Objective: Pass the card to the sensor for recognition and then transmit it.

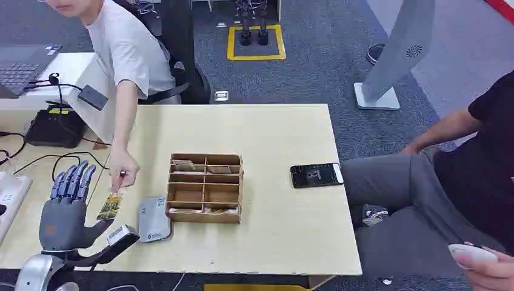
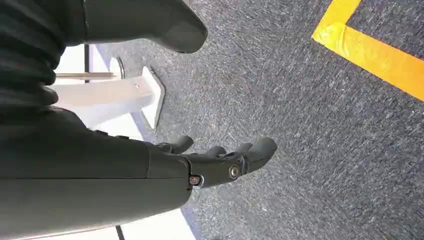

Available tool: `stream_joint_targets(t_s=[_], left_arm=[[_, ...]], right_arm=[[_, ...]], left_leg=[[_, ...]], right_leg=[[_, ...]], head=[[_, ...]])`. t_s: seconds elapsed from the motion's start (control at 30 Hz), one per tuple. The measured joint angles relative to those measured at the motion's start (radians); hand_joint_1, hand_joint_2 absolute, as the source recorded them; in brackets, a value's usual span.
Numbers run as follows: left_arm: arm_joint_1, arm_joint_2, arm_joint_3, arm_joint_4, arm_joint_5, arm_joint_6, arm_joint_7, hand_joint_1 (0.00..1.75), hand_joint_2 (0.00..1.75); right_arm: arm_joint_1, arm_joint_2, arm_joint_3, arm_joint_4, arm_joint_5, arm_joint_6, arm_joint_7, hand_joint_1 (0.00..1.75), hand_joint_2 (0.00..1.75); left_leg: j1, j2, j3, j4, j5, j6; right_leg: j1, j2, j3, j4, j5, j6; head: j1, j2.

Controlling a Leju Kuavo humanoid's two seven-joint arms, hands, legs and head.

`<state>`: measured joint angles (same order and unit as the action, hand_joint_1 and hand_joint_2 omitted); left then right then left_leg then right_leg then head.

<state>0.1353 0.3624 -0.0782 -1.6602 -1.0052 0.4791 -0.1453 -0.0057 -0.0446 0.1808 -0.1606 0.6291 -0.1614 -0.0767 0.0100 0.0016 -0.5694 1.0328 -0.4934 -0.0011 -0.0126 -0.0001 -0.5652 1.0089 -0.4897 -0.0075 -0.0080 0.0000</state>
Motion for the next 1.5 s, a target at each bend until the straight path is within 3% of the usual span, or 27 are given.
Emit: stream_joint_targets(t_s=[0.2, 0.23, 0.27, 0.93, 1.1, 1.2, 1.33, 1.5], left_arm=[[-0.005, -0.002, -0.004, 0.001, 0.000, 0.000, 0.000, 0.00, 1.75], [-0.006, -0.002, -0.004, 0.003, -0.001, 0.000, 0.000, 0.96, 1.75], [-0.007, -0.002, -0.005, 0.005, -0.001, 0.000, 0.000, 1.75, 1.75], [-0.018, -0.016, -0.009, 0.008, 0.107, -0.037, 0.000, 1.75, 1.75], [-0.017, -0.027, -0.008, 0.005, 0.259, -0.067, -0.075, 1.75, 1.75], [-0.018, -0.050, 0.000, -0.009, 0.339, -0.111, -0.078, 1.75, 1.75], [-0.021, -0.082, 0.002, -0.016, 0.444, -0.252, -0.020, 1.75, 1.75], [-0.022, -0.104, 0.002, -0.020, 0.468, -0.281, -0.010, 1.75, 1.75]], right_arm=[[0.000, 0.004, 0.000, 0.000, 0.001, -0.003, 0.000, 0.00, 1.75], [0.000, 0.005, 0.000, 0.000, 0.001, -0.003, 0.000, 0.00, 1.75], [0.000, 0.005, 0.000, 0.000, 0.001, -0.004, 0.000, 0.00, 1.75], [0.000, 0.007, -0.013, 0.000, 0.009, -0.011, -0.001, 0.00, 1.75], [0.000, 0.007, -0.015, 0.000, 0.013, -0.010, -0.004, 0.00, 1.75], [-0.001, 0.008, -0.016, 0.000, 0.018, -0.011, 0.000, 0.00, 1.75], [-0.001, 0.010, -0.016, 0.000, 0.018, -0.012, 0.003, 0.00, 1.75], [-0.001, 0.010, -0.017, 0.000, 0.017, -0.012, 0.002, 0.00, 1.75]], left_leg=[[0.000, 0.000, 0.000, 0.000, 0.000, 0.000], [0.000, 0.000, 0.000, 0.000, 0.000, 0.000], [0.000, 0.000, 0.000, 0.000, 0.000, 0.000], [0.000, 0.000, 0.000, 0.000, 0.000, 0.000], [0.000, 0.000, -0.001, 0.000, 0.000, 0.000], [0.000, 0.000, -0.001, 0.000, 0.000, 0.000], [0.000, 0.000, -0.001, 0.000, 0.000, 0.000], [0.000, 0.000, 0.000, 0.000, 0.000, 0.000]], right_leg=[[0.000, 0.000, 0.000, 0.000, 0.000, 0.000], [0.000, 0.000, 0.000, 0.000, 0.000, 0.000], [0.000, 0.000, 0.000, 0.000, 0.000, 0.000], [0.000, 0.000, 0.000, 0.000, 0.000, 0.000], [0.000, 0.000, 0.000, 0.000, 0.000, 0.000], [0.000, 0.000, 0.000, 0.000, 0.000, 0.000], [0.000, 0.000, 0.000, 0.000, 0.000, 0.000], [0.000, 0.000, 0.000, 0.000, 0.000, 0.000]], head=[[0.000, 0.000], [0.000, 0.000], [0.000, 0.000], [0.000, 0.000], [0.000, 0.000], [0.000, 0.000], [0.000, 0.000], [0.000, 0.000]])
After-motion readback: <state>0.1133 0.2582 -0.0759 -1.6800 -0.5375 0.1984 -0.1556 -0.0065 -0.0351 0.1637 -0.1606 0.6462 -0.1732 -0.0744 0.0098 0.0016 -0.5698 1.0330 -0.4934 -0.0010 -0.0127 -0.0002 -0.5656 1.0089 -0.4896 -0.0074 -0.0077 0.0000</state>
